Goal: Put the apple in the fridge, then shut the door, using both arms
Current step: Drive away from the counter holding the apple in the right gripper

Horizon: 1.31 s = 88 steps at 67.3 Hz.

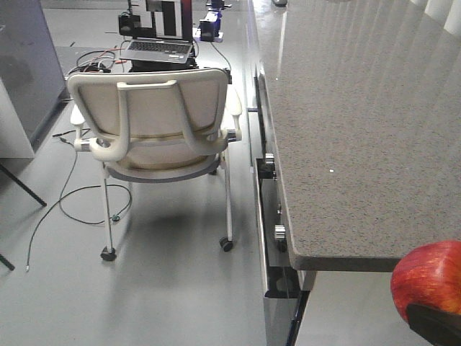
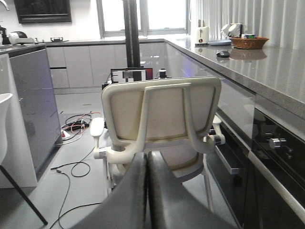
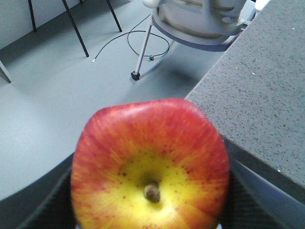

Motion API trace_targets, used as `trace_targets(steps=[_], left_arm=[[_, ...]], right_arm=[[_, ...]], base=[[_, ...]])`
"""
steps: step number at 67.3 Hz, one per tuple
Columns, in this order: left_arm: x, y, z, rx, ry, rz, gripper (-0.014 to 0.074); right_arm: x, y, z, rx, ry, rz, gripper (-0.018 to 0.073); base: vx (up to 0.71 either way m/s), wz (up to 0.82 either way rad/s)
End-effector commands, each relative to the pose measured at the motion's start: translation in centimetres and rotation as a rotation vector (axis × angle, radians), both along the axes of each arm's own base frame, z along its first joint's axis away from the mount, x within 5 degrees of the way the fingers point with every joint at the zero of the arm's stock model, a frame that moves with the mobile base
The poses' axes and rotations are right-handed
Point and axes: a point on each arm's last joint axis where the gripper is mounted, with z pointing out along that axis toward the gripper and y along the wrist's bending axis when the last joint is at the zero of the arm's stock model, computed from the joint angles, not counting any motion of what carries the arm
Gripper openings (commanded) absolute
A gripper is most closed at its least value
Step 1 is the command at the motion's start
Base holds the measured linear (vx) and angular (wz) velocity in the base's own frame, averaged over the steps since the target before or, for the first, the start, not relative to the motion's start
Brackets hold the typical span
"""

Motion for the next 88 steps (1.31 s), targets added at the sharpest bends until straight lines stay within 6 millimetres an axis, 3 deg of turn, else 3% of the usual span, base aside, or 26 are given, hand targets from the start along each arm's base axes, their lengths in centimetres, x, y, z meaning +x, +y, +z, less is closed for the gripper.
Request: trace_targets(steps=[1, 45, 88], left_arm=[[0.08, -0.06, -0.26, -0.008, -0.044, -0.008, -0.0006], [0.08, -0.06, -0.26, -0.008, -0.044, -0.008, -0.0006], [0.08, -0.06, -0.26, -0.008, -0.044, -0.008, -0.0006]], right_arm=[[0.26, 0.15, 1.28, 0.051, -0.075, -0.007, 0.0150], [0.26, 0.14, 1.27, 0.050, -0.074, -0.007, 0.0150], [0.26, 0.14, 1.27, 0.050, -0.074, -0.007, 0.0150]], base=[[-0.01, 0.15], [-0.04, 0.28], [-0.11, 0.49]])
